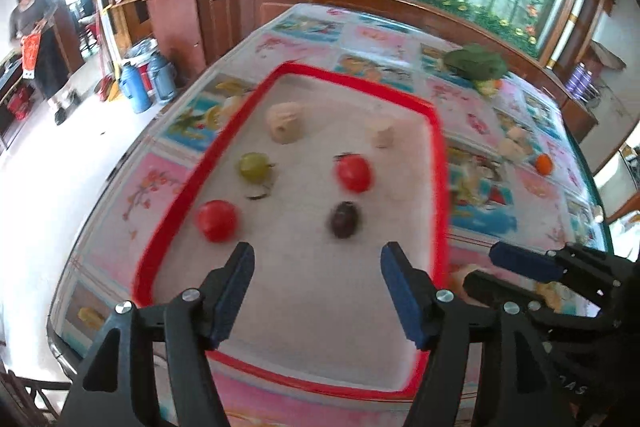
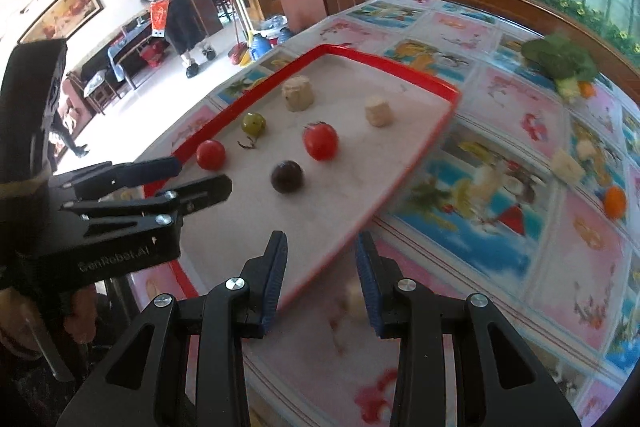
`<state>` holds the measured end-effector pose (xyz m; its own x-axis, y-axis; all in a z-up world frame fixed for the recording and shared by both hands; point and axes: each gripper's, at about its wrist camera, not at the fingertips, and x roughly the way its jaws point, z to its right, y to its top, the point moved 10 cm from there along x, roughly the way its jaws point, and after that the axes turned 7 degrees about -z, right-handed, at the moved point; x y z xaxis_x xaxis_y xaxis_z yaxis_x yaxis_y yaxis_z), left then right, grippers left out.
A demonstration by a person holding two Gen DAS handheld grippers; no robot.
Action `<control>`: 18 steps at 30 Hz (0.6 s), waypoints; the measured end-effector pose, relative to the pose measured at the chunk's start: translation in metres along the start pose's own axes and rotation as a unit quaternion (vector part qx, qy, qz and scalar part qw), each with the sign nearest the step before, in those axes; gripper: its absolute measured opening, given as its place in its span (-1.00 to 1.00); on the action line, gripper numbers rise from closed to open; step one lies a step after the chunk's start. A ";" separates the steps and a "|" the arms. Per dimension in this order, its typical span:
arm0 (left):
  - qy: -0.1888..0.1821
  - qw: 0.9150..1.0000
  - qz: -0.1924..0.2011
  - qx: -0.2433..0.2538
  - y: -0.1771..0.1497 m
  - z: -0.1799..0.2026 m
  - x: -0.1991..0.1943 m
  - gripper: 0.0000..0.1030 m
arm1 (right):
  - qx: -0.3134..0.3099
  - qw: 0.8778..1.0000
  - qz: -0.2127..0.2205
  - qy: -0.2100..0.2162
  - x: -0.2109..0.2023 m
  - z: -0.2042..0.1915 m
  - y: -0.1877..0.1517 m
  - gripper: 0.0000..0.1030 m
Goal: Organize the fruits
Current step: 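Move both open grippers back over the remaining pieces on the table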
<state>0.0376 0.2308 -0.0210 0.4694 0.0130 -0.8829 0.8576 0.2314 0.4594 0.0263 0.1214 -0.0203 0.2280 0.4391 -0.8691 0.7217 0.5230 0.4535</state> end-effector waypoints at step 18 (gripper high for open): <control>-0.060 0.990 -0.025 0.123 -0.023 0.171 0.008 0.54 | 0.157 0.987 0.009 -0.044 -0.059 0.156 -0.103 -0.32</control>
<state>0.0579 0.0591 -0.0219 0.4348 -0.1122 -0.8935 0.8983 -0.0161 0.4391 0.0402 -0.0723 -0.0471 0.2881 0.3740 -0.8815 0.8811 0.2570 0.3970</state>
